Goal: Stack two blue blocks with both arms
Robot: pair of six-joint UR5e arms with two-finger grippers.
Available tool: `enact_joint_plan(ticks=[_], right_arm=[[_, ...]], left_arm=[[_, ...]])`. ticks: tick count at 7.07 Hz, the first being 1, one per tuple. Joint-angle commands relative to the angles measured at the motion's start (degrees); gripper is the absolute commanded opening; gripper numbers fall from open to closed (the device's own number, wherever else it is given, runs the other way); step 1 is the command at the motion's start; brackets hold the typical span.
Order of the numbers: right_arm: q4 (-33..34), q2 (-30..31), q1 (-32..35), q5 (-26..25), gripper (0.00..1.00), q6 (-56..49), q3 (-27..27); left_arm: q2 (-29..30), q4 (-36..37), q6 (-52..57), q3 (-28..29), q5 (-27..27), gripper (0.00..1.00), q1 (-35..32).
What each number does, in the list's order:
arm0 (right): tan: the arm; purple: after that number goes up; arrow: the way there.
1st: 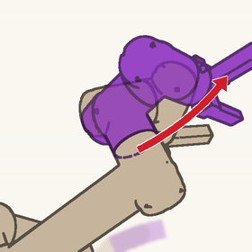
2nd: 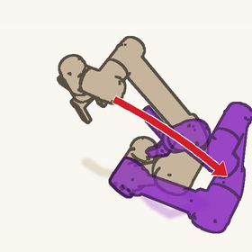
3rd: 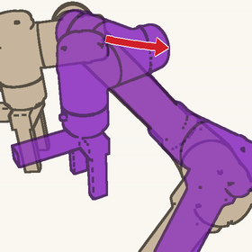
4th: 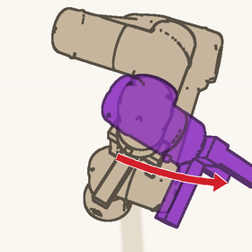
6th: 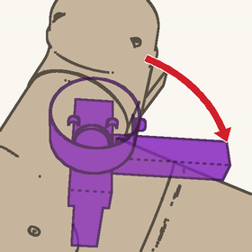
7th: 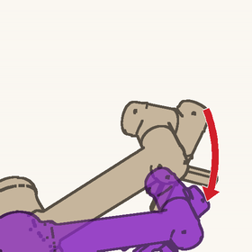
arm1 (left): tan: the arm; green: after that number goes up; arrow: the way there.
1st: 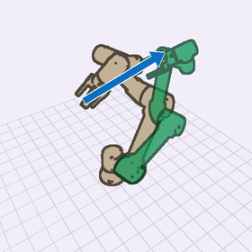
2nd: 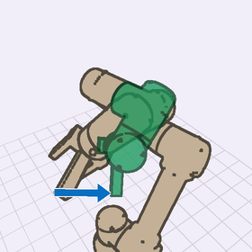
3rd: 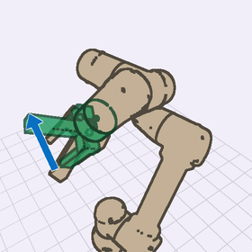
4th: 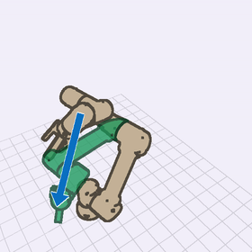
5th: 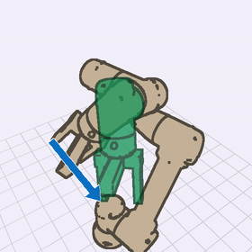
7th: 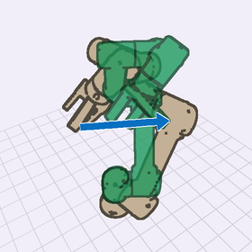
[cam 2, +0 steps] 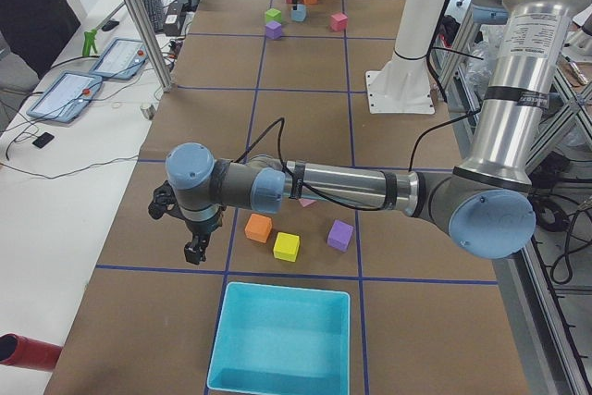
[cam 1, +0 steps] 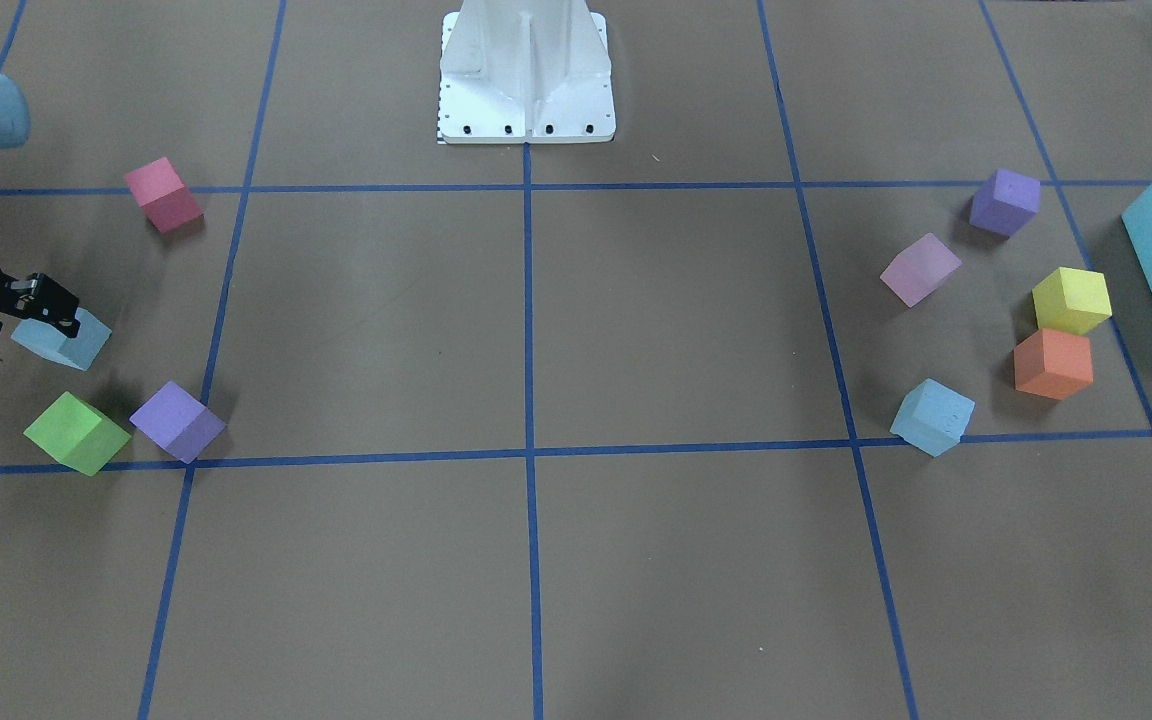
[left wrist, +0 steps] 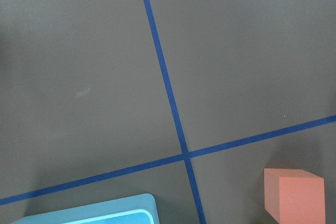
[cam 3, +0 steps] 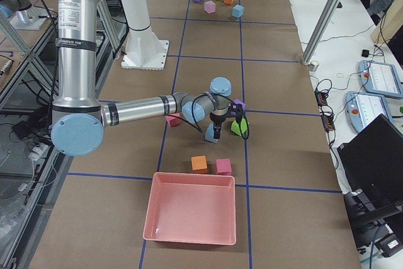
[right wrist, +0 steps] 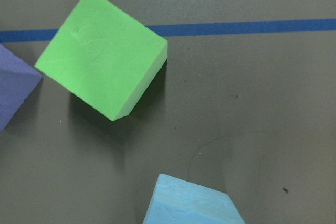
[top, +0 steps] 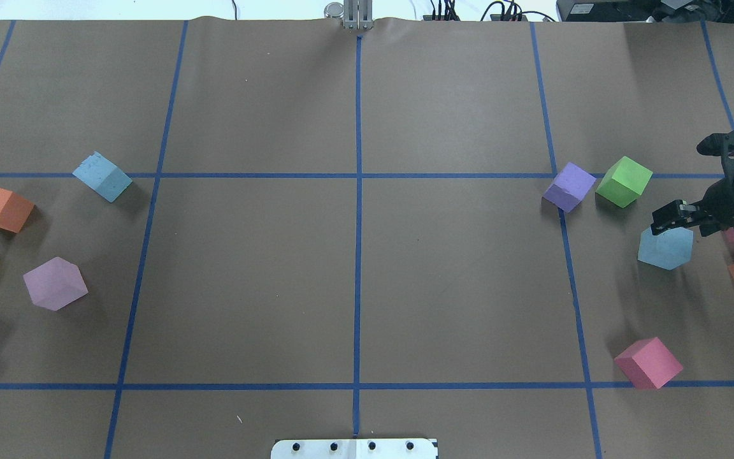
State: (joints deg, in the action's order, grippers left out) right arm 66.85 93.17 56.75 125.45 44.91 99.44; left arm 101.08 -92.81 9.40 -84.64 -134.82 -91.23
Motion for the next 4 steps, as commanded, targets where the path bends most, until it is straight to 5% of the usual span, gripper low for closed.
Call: enact_joint_plan(ticks=[1,4], right_arm=[[-0.14,0.08,-0.76,-0.73,0.95,0.0,-0.21],[-0.14,-0.01,-1.37,-0.99,0.95,1.05,-0.39]], left_arm=[[-0.09,0.0,0.0,0.0,0.0,1.0,0.0],[-0.09,0.0,0.0,0.0,0.0,1.0,-0.09]])
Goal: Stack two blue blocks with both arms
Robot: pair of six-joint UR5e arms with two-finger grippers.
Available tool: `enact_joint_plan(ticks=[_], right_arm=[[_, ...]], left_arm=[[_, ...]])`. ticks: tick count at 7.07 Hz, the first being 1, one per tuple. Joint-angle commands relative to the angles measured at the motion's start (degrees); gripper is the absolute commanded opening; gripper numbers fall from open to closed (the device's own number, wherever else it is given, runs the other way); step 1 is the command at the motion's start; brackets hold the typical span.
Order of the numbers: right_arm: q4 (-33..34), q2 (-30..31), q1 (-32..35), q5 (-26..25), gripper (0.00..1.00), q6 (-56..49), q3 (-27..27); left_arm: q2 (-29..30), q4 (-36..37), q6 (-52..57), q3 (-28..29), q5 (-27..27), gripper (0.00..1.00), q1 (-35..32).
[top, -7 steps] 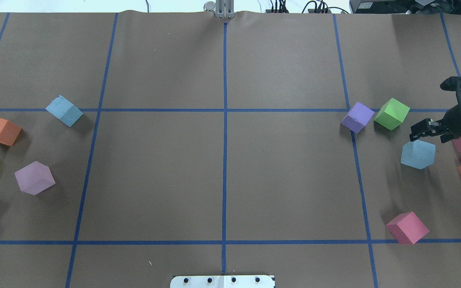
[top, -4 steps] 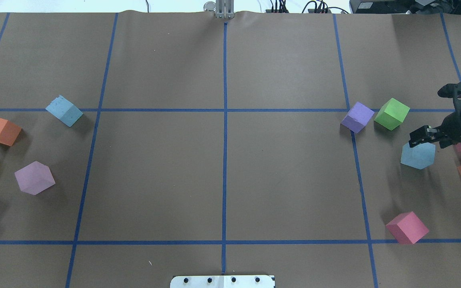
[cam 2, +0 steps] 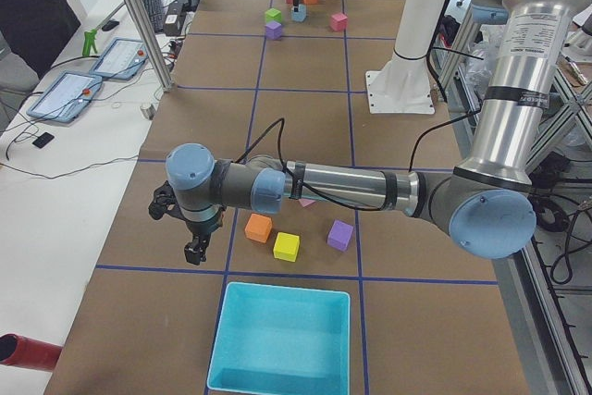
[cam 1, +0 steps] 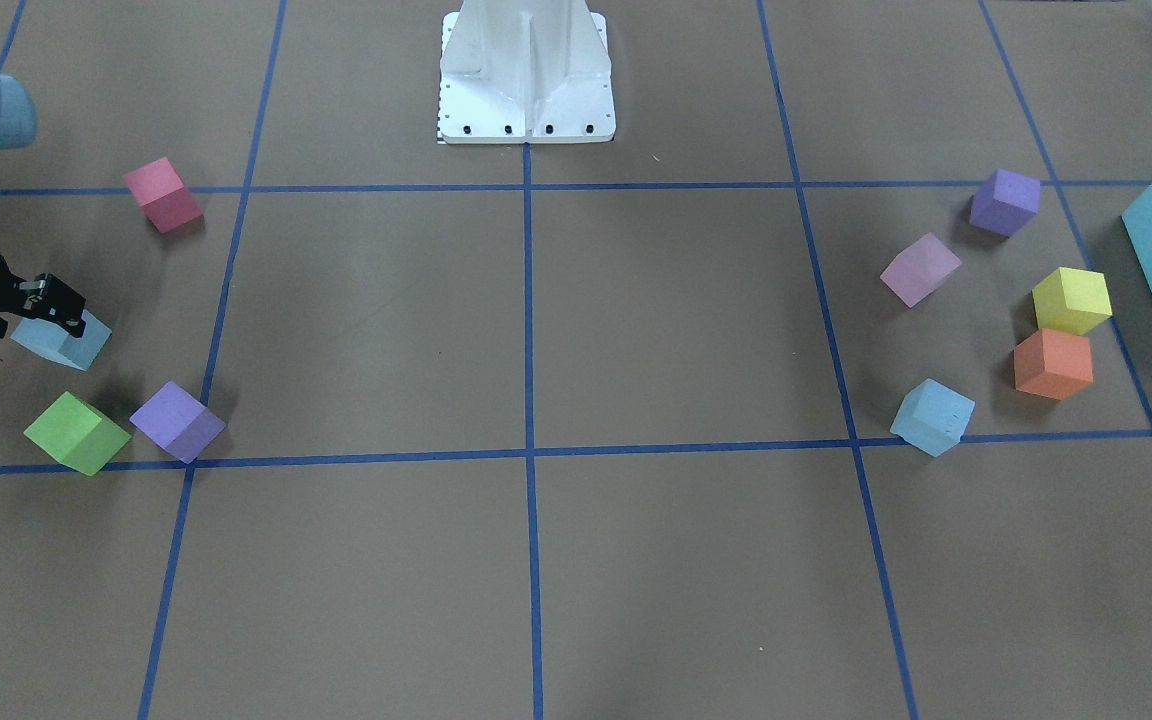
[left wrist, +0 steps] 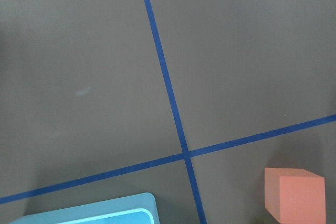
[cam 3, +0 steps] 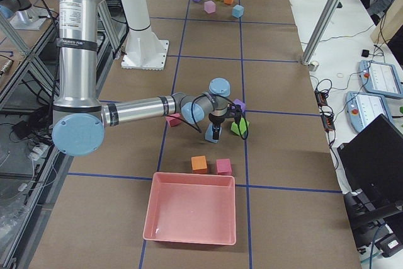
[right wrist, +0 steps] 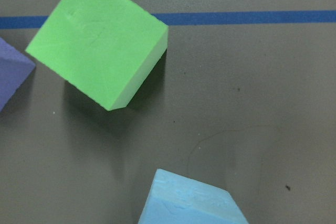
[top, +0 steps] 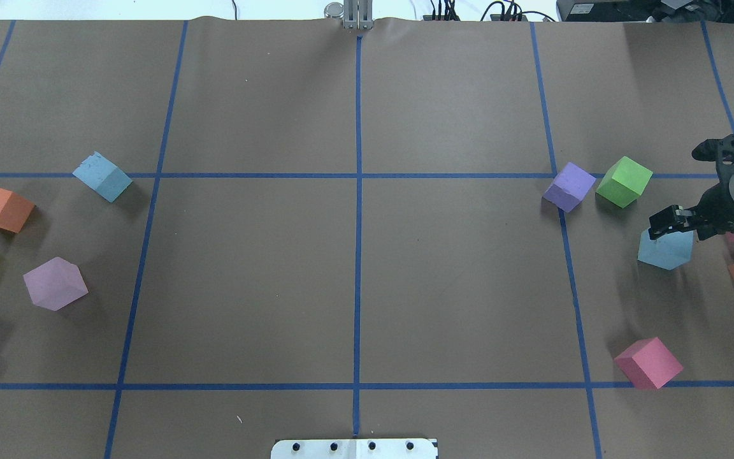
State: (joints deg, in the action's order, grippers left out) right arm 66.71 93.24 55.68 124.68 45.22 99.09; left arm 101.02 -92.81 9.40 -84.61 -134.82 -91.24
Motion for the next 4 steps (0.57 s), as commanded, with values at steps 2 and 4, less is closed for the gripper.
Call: enact_joint_plan(ticks=[2,4], right_arm=[[0.0,0.01,-0.48,-0.66,0.95,1.45,-0.12],[0.0,0.1,-0.39,-0.84,0.96,1.71,-0.65]], left_arm=[[-0.04,0.0,0.0,0.06,0.0,1.0,0.01],[-0.04,0.0,0.0,-0.02,0.0,1.0,0.01]])
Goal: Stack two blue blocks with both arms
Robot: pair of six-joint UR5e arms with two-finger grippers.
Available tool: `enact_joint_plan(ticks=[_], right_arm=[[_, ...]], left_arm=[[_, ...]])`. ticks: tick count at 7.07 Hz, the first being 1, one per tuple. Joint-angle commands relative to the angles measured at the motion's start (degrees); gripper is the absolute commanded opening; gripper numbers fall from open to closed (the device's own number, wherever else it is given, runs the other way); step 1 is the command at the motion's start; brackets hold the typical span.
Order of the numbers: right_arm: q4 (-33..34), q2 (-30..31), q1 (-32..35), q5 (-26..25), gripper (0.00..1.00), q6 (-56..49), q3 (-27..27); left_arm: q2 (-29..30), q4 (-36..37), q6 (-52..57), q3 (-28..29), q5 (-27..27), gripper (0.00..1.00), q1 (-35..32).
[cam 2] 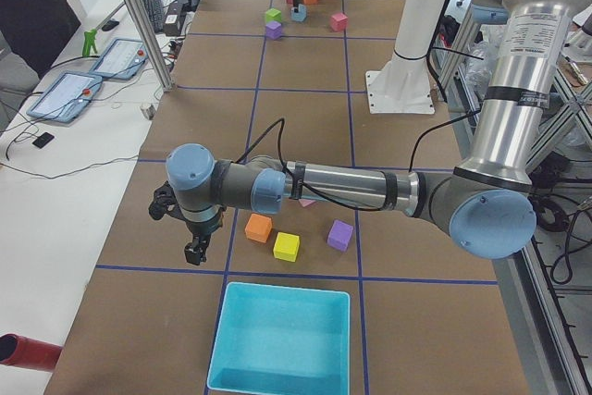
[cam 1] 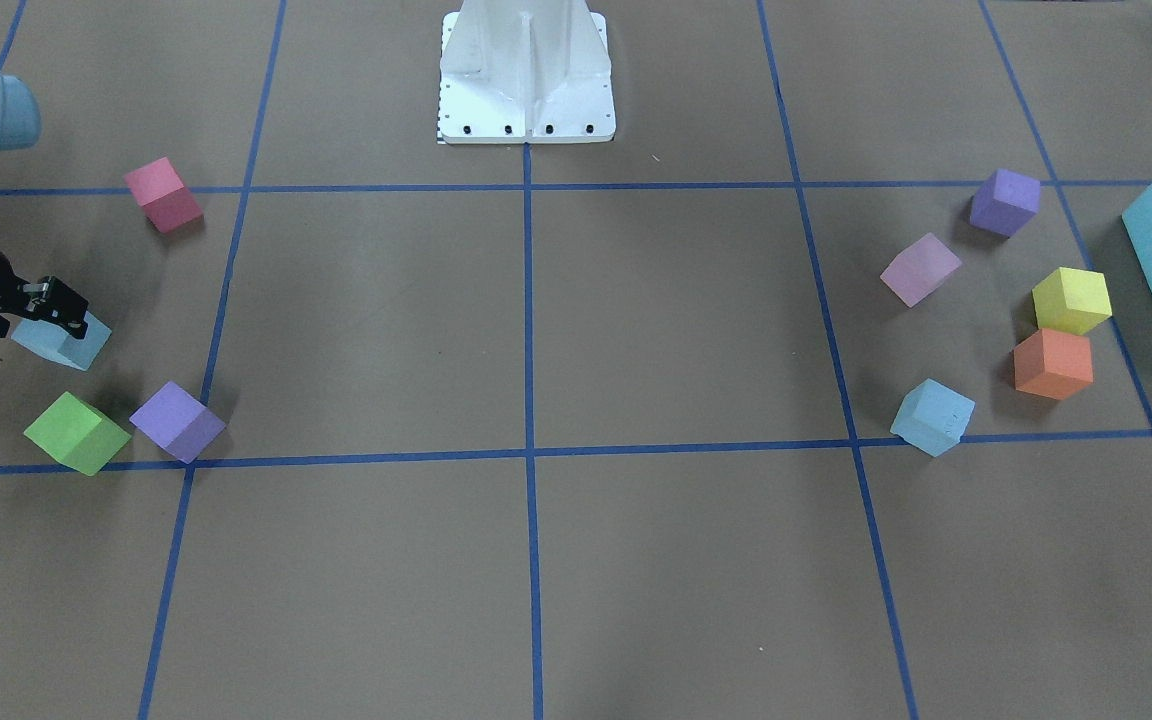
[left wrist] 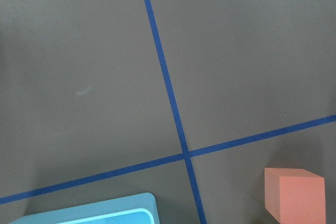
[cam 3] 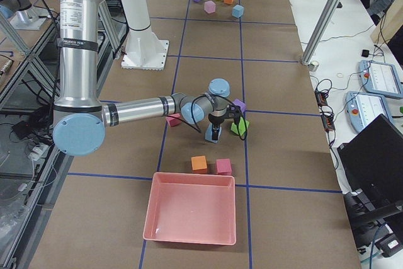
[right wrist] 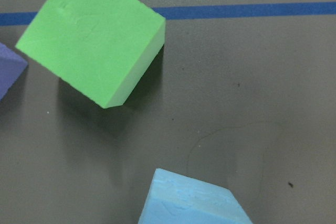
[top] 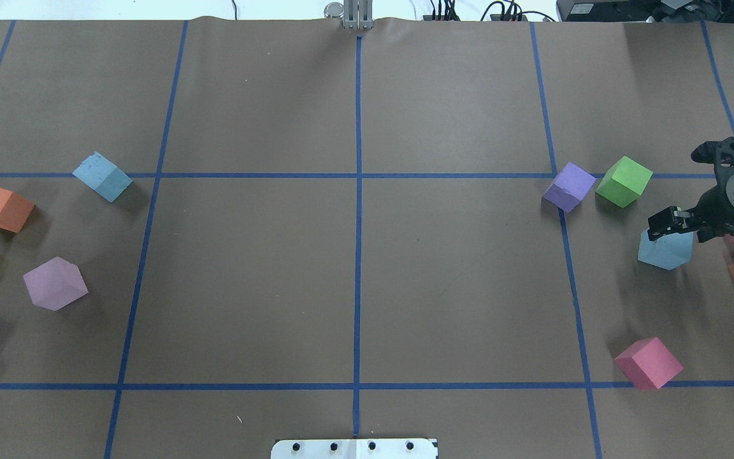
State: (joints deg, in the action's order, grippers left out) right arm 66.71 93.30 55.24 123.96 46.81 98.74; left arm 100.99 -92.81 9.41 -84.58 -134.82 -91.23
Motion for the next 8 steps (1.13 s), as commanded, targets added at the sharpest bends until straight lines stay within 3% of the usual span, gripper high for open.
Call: enact_joint_plan(ticks=[1,6,8], right_arm=[[0.0,0.04,-0.04,-0.38,0.95,1.43,-0.39],[-0.17,0.04,-2.5,-1.52,0.94,2.85,-0.65],[-3.58,0.48,-2.94,-1.61,0.79,2.85,-2.13]], left_arm=[[0.0,0.0,0.0,-0.06,0.0,1.0,-0.08],[0.0,0.0,0.0,0.03,0.0,1.0,-0.08],[0.0,0.0,0.0,0.03,0.0,1.0,-0.08]])
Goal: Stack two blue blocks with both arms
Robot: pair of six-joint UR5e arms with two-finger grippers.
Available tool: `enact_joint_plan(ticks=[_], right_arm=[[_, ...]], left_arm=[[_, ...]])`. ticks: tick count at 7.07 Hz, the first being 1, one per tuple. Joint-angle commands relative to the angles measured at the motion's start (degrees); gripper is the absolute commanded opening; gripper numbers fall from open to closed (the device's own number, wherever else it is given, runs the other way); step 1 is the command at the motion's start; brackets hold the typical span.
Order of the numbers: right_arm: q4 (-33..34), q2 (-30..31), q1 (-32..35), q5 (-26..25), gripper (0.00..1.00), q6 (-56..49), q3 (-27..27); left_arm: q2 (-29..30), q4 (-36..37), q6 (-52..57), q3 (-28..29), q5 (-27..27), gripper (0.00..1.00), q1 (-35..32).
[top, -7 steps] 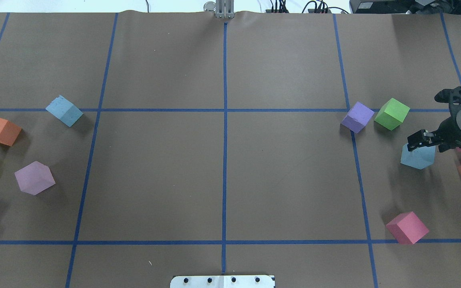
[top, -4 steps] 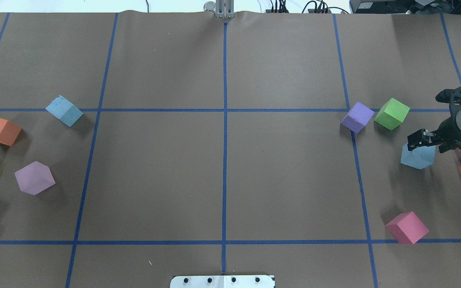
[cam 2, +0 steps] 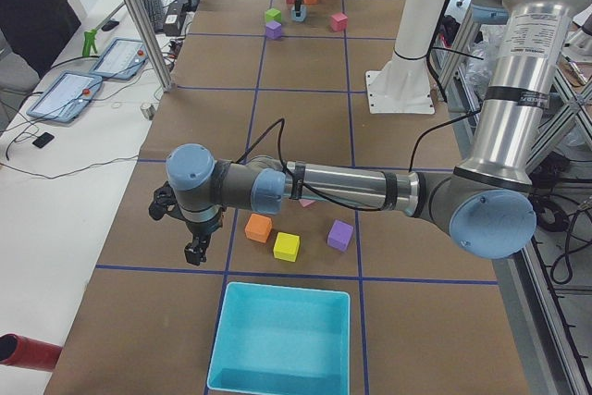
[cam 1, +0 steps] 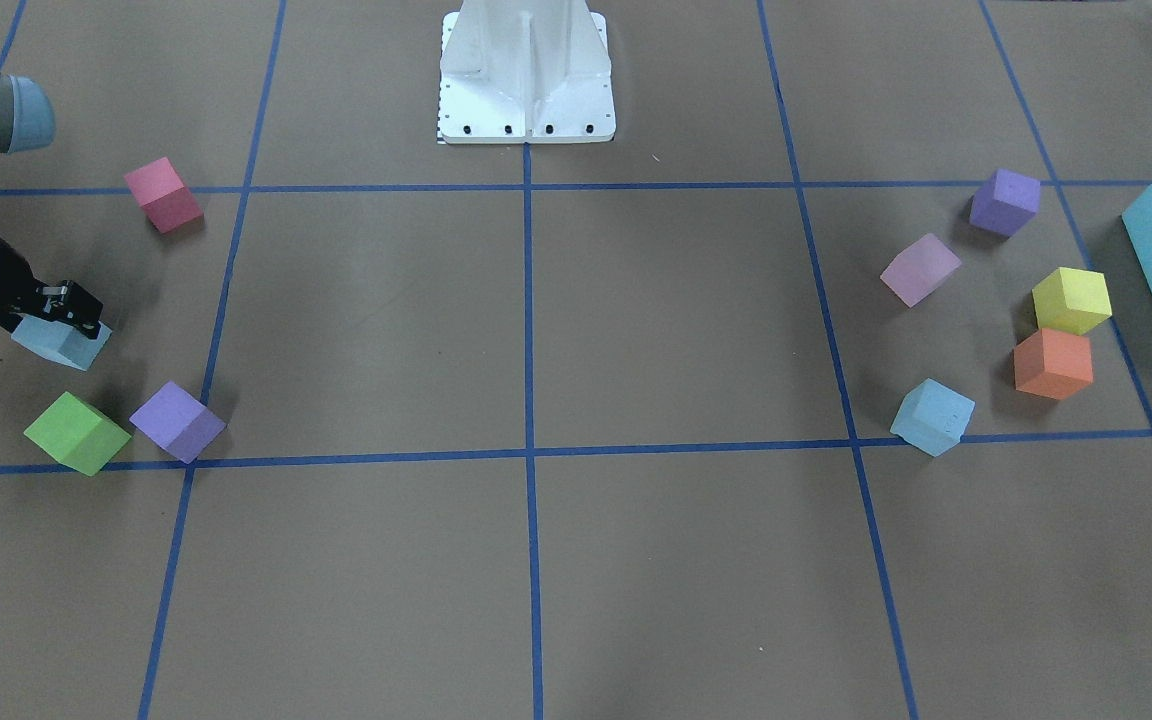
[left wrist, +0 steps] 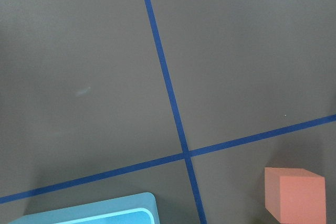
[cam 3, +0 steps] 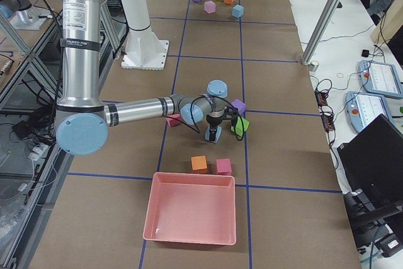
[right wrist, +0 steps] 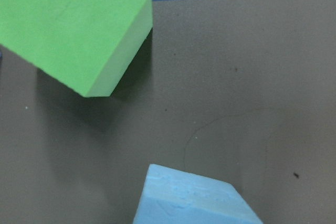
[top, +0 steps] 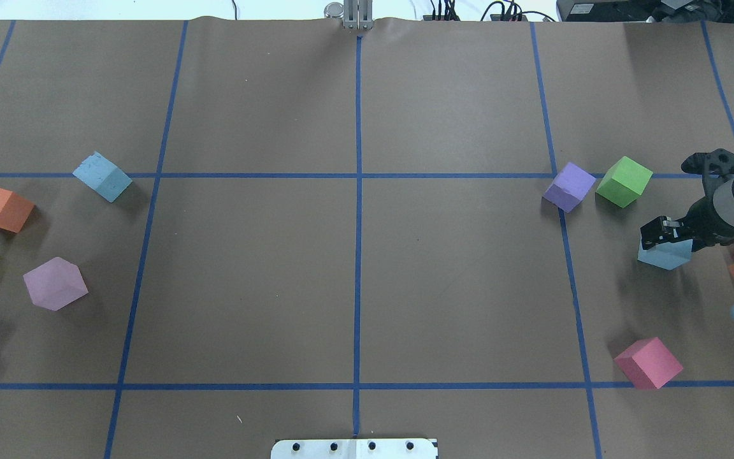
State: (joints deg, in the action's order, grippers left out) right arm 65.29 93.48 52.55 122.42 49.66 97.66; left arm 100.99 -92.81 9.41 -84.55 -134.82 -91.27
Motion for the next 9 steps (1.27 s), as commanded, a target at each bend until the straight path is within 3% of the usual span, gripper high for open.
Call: enact_joint_plan(ticks=[1,3,9], right_arm=[[-4.8,0.3,-0.26,-0.08,0.75,0.0,-2.55],[-5.26,0.13,-0.26,0.01,0.68,0.0,-2.57],[-3.43,-1.01,-0.52,0.8,0.61,-0.09,2.95]], left_arm=[[0.0,0.0,0.0,0.0,0.0,1.0,-0.05],[0.0,0.0,0.0,-0.08,0.0,1.0,-0.05],[0.0,0.0,0.0,-0.08,0.0,1.0,-0.05]])
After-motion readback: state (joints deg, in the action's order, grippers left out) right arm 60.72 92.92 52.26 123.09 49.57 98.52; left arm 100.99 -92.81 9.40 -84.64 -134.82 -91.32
